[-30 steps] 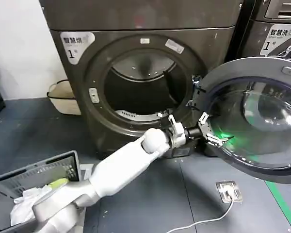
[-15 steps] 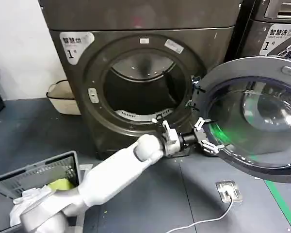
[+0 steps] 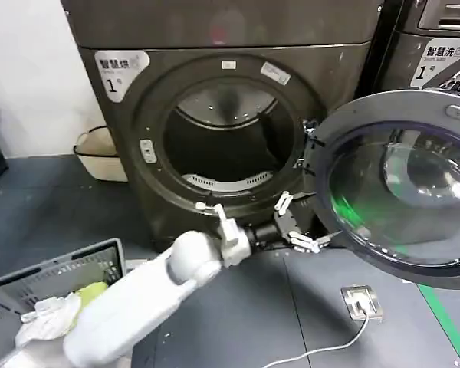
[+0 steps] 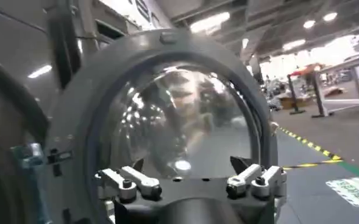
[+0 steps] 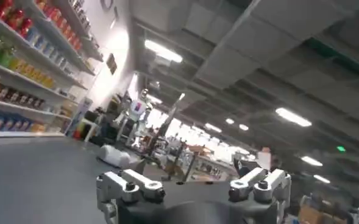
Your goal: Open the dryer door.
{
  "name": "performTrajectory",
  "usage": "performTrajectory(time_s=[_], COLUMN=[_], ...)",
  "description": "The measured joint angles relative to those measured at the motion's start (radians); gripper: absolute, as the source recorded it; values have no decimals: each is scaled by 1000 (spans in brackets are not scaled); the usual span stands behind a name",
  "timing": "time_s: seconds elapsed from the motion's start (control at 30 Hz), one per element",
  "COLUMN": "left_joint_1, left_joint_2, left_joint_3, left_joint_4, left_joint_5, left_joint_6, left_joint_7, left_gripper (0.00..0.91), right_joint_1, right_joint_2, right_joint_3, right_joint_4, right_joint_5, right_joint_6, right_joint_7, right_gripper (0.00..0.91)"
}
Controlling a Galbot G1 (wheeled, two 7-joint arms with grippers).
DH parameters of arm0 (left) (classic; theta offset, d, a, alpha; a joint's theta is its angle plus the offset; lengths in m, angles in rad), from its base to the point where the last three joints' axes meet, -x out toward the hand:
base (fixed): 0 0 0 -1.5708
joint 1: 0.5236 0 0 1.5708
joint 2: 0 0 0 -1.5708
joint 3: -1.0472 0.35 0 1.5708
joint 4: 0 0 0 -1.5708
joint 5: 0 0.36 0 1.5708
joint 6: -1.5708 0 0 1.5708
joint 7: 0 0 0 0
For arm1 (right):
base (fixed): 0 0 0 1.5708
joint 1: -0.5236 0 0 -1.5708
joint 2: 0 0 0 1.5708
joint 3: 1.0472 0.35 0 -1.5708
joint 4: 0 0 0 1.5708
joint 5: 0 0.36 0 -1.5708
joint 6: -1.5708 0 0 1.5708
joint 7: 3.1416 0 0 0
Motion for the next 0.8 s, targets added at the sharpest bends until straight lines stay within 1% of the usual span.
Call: performTrajectory(time_s=[0.17,0.33,0.47,0.57,0.7,0.8], left_joint_1=[101,245,383,494,635,701], left_joint_2=[97,224,315,375,433,462], left_joint_3=[-101,-264,-438,-575,-757,-877], left_joint_4=[-107,-211,-293,-341,-372,-369], left_joint_5=[-19,-121,-201,-247,-336,-449], left_joint_6=[87,205,324,397,505,615], left_joint_7=[-72,-165,-284,-383,-487,-585], left_gripper=[907,907,907,907,907,907], right_joint_1=[19,41,58,74,90,99], right_joint_2=[-4,-8,-20,-31,-41,-45], right_joint_3=[-11,-34,-61,-85,-115,-139], right_joint_4=[17,8,-1,-1,2,1], right_joint_5=[1,-3,-13,-25,-36,-46], right_joint_6=[-8,-3,4,4,4,8], right_joint_7=[-8,-14,-16,-17,-18,-19], right_gripper=[907,907,907,907,907,907])
